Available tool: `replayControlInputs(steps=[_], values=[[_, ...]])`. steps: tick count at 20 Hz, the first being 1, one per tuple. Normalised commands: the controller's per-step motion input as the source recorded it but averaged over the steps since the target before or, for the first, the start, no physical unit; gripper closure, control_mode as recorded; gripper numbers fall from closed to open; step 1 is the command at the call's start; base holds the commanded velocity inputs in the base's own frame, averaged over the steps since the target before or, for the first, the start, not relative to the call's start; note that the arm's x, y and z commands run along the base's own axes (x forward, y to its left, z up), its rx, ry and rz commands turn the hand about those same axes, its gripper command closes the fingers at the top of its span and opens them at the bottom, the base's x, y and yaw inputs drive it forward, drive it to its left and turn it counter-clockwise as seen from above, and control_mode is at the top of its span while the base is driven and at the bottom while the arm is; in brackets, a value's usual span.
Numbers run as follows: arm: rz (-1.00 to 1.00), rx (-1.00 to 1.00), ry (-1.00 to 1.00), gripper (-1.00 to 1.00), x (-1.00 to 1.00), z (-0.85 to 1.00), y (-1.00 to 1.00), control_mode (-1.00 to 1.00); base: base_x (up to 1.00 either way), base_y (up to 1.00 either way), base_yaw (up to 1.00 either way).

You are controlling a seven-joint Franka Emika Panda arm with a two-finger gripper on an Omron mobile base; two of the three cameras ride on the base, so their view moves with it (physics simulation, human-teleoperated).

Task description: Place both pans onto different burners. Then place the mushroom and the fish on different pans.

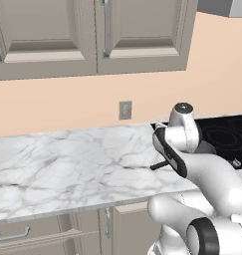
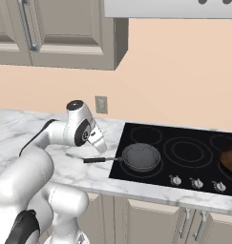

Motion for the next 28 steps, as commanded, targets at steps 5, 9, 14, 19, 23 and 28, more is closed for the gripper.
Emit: replayControlInputs(steps=[5, 9, 14, 19, 23, 28], values=[[0.13, 0.02, 0.08, -1.00, -0.01, 0.18, 0.44, -1.00, 0.00, 0.00, 0.00], [0.01, 0.00, 0.11, -1.00, -0.03, 0.12, 0.47, -1.00, 0.00, 0.00, 0.00], [0.05, 0.01, 0.12, -1.00, -0.29, 0.15, 0.19, -1.00, 0.00, 0.00, 0.00], [0.07, 0.00, 0.14, -1.00, -0.15, 0.09, 0.11, -1.00, 0.00, 0.00, 0.00], [0.05, 0.00, 0.03, -1.00, -0.30, 0.00, 0.00, -1.00, 0.00, 0.00, 0.00], [0.06, 0.00, 0.00, -1.00, -0.31, 0.00, 0.00, 1.00, -0.12, -0.01, 0.01]])
